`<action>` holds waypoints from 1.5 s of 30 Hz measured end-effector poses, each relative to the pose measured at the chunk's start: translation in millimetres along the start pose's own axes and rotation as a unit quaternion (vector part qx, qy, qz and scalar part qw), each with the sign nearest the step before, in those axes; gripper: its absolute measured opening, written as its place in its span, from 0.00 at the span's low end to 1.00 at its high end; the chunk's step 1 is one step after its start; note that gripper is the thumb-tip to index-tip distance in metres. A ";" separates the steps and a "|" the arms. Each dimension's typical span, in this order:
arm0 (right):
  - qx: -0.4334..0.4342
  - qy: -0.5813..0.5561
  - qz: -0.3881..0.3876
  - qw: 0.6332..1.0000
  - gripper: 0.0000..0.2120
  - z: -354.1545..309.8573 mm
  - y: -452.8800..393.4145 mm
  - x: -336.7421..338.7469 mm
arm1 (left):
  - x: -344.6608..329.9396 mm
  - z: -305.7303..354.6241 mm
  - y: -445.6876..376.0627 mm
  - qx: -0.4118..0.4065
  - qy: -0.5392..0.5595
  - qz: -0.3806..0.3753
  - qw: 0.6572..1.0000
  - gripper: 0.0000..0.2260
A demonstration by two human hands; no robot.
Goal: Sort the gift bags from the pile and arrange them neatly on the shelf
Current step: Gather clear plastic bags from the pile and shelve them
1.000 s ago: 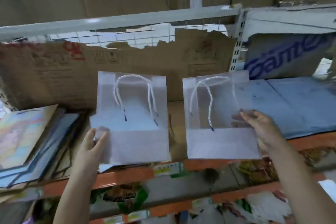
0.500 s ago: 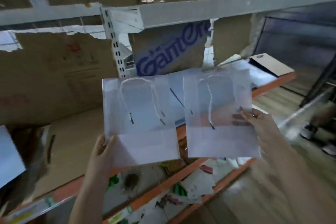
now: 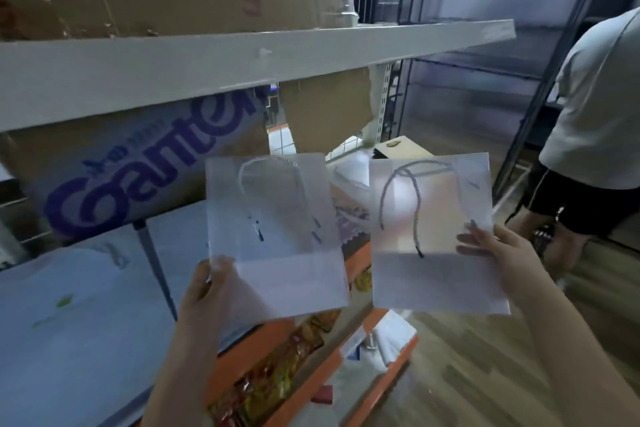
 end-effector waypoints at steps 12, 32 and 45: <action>-0.028 -0.027 0.001 0.999 0.21 -14.4 -218.1 28.1 | -214.7 -7.4 -68.2 0.016 -0.114 0.016 0.993 0.09; 0.112 0.145 -0.281 0.942 0.20 12.8 -342.0 -147.4 | -352.6 -36.9 -59.4 -0.007 -0.340 0.225 0.913 0.19; 0.286 0.365 -0.242 0.852 0.23 38.8 -300.3 -171.0 | -330.7 -26.6 -52.3 -0.034 -0.364 0.157 0.917 0.15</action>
Point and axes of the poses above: each hand's wrist, its own y-axis away from the middle knuckle, its own x-axis out of the back of the hand, z = x × y, the point moved 7 cm from there along -y, towards the middle knuckle, and after that the axes turned 12 degrees about z, right-handed, at the moved point
